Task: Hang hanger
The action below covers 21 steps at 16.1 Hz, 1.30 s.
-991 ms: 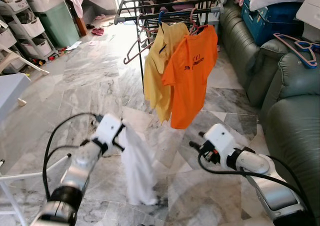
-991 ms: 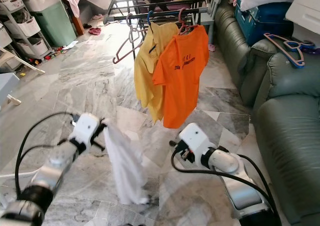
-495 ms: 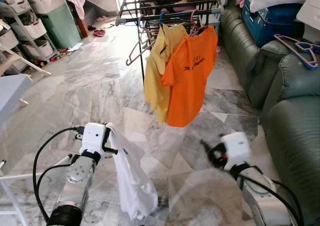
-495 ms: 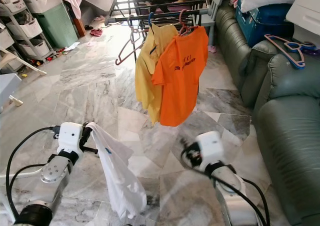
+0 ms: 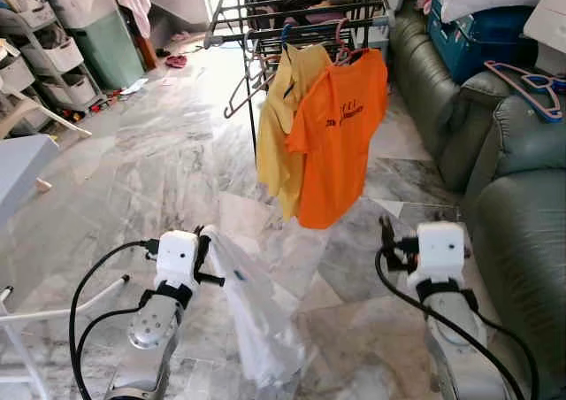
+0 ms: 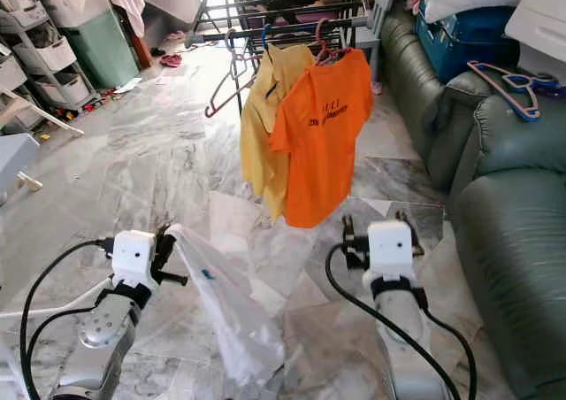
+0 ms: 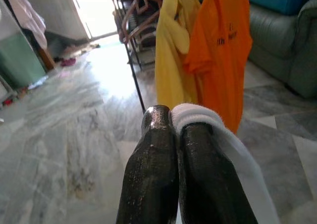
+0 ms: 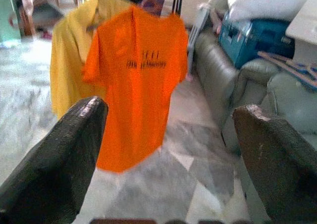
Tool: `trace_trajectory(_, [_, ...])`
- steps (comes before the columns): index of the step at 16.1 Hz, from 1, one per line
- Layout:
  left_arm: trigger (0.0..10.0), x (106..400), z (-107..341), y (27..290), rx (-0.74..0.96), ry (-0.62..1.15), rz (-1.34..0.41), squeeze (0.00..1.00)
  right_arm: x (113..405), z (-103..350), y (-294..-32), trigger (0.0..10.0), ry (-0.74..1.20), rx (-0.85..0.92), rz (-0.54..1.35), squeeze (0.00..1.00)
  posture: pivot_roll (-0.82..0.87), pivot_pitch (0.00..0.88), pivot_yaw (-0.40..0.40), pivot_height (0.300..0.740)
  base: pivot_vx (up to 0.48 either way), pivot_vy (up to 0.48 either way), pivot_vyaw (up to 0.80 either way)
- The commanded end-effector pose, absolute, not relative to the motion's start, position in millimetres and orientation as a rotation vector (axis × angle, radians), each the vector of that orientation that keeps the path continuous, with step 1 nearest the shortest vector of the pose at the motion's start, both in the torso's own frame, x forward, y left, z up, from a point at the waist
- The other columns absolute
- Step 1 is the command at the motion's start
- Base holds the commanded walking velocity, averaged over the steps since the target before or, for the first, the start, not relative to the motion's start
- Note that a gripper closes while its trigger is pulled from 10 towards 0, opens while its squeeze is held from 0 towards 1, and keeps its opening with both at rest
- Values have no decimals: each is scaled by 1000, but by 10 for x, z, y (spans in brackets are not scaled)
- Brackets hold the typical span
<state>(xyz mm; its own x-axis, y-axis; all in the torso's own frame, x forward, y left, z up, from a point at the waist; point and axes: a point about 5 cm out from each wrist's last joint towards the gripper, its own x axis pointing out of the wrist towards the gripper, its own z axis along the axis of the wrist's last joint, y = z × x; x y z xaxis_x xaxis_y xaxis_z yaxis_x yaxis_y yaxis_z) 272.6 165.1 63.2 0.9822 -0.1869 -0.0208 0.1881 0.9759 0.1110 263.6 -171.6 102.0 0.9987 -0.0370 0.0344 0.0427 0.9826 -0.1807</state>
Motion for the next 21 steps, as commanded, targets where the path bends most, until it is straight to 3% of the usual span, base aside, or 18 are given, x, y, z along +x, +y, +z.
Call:
trace_trajectory(1, [471, 2725, 666, 1725, 140, -1, -157, 0, 2610, 989, -1655, 10000, -31, -168, -40, 1000, -151, 0, 153, 740, 0, 0, 0])
trace_trajectory(2, [2431, 2707, 606, 1751, 138, 27, -130, 0, 2585, 925, -1633, 10000, -14, -171, -44, 1000, -153, 0, 153, 740, 0, 0, 0])
trace_trajectory(3, [3843, 2694, 565, 1757, 134, 46, -118, 0, 2568, 881, -1612, 10000, -5, -186, -43, 933, -153, 0, 153, 740, 0, 0, 0])
trace_trajectory(4, [4627, 2684, 525, 1753, 129, 62, -111, 0, 2554, 841, -1595, 10000, 6, -174, -52, 867, -152, 0, 152, 740, 0, 0, 0])
trace_trajectory(5, [5490, 2696, 501, 1744, 111, 69, -86, 0, 2544, 799, -1571, 10000, 16, -156, -57, 682, -154, 0, 152, 740, 0, 0, 0])
trace_trajectory(6, [7569, 2722, 506, 1722, 99, 68, -75, 0, 2541, 778, -1566, 10000, 18, -176, -58, 604, -156, 0, 150, 740, 0, 0, 0])
trace_trajectory(7, [7059, 2751, 532, 1685, 86, 54, -81, 0, 2541, 768, -1561, 10000, 25, -160, -62, 31, -156, 0, 148, 740, 0, 0, 0])
trace_trajectory(11, [8314, 2776, 562, 1661, 63, 38, -83, 0, 2594, 849, -1613, 10000, -1, -136, -86, 0, -166, 0, 143, 740, 0, 0, 0])
trace_trajectory(18, [8000, 2768, 605, 1682, 65, 1, -58, 0, 2606, 896, -1633, 10000, -10, -168, -58, 0, -172, 0, 116, 740, 0, 0, 0])
trace_trajectory(21, [8392, 2632, 645, 1767, 78, -21, -52, 0, 2556, 915, -1695, 10000, -11, -188, -47, 0, -164, 0, 104, 740, 0, 0, 0])
